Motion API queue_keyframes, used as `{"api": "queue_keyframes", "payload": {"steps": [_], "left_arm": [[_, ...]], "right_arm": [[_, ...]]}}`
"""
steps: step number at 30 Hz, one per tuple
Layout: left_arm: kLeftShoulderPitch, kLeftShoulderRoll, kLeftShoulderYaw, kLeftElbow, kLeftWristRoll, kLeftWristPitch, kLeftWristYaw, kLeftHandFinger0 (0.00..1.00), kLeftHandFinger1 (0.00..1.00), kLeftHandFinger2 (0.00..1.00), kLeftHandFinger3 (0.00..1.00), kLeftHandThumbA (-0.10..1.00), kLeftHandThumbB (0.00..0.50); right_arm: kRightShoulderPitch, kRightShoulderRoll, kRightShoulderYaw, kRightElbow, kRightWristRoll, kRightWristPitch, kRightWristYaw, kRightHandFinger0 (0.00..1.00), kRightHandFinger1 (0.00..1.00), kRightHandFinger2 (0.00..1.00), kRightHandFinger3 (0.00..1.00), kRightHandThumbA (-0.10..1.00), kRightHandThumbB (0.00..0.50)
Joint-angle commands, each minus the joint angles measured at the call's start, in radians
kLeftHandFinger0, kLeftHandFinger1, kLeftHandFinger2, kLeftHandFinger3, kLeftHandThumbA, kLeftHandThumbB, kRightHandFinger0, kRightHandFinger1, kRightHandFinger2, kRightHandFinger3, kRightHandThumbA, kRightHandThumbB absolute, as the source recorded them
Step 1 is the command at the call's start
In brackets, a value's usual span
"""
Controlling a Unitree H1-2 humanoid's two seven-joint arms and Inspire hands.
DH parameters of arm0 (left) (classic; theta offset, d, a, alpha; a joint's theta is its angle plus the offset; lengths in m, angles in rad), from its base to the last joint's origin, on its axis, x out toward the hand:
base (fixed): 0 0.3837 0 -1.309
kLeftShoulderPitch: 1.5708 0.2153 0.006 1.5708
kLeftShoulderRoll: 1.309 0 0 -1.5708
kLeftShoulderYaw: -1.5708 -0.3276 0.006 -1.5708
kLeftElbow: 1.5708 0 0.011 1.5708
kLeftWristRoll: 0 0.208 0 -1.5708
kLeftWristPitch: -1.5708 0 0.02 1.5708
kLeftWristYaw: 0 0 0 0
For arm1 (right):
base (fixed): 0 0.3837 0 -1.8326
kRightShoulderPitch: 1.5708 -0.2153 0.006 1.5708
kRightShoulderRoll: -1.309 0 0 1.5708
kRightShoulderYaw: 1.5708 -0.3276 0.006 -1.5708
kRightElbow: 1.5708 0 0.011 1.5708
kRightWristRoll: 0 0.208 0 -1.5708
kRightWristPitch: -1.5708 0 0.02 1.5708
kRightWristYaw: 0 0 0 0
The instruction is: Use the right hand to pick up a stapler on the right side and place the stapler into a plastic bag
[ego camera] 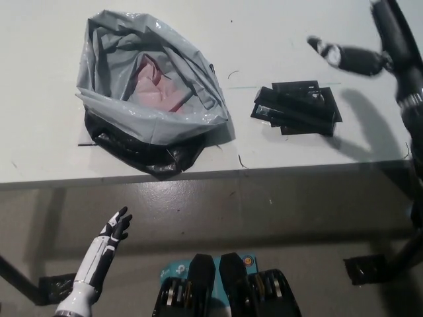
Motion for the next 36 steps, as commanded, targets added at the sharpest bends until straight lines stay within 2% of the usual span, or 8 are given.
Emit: {"api": "queue_keyframes", "payload": {"steps": [1, 8, 14, 18, 21, 26, 28, 36], "left_arm": [[-0.016, 0.009, 0.004, -0.027, -0.001, -0.066, -0.013, 1.00, 1.00, 1.00, 1.00, 1.00, 0.500], [-0.010, 0.011, -0.002, -0.041, 0.015, -0.064, -0.008, 1.00, 1.00, 1.00, 1.00, 1.00, 0.500], [-0.010, 0.010, -0.001, -0.037, 0.007, -0.067, -0.012, 1.00, 1.00, 1.00, 1.00, 1.00, 0.500], [-0.009, 0.010, -0.002, -0.039, 0.008, -0.064, -0.014, 1.00, 1.00, 1.00, 1.00, 1.00, 0.500], [-0.011, 0.010, -0.001, -0.042, 0.004, -0.061, -0.017, 1.00, 1.00, 1.00, 1.00, 1.00, 0.500], [-0.009, 0.014, -0.003, -0.037, 0.019, -0.077, -0.015, 1.00, 1.00, 1.00, 1.00, 1.00, 0.500], [-0.006, 0.014, -0.002, -0.042, 0.015, -0.073, -0.019, 1.00, 1.00, 1.00, 1.00, 1.00, 0.500], [-0.002, 0.010, 0.001, -0.043, 0.007, -0.075, -0.024, 1.00, 1.00, 1.00, 1.00, 1.00, 0.500]], "right_arm": [[-0.357, -0.037, 0.139, 0.434, -0.104, 0.154, 0.183, 1.00, 1.00, 1.00, 1.00, 0.82, 0.340], [-0.439, 0.006, 0.241, 0.718, -0.150, 0.071, 0.129, 1.00, 1.00, 1.00, 1.00, 0.82, 0.396], [-0.471, 0.042, 0.298, 0.871, -0.134, 0.029, 0.139, 1.00, 1.00, 1.00, 1.00, 0.90, 0.405], [-0.478, 0.067, 0.324, 0.948, -0.132, 0.027, 0.141, 1.00, 1.00, 1.00, 1.00, 0.96, 0.456], [-0.477, 0.077, 0.353, 0.984, -0.152, 0.017, 0.155, 1.00, 1.00, 1.00, 1.00, 1.00, 0.444], [-0.459, 0.092, 0.349, 1.030, -0.136, 0.001, 0.153, 1.00, 1.00, 1.00, 1.00, 1.00, 0.436], [-0.449, 0.094, 0.347, 1.046, -0.132, -0.027, 0.150, 1.00, 1.00, 1.00, 1.00, 1.00, 0.473], [-0.427, 0.099, 0.323, 1.062, -0.109, -0.035, 0.171, 1.00, 1.00, 1.00, 1.00, 1.00, 0.500]]}}
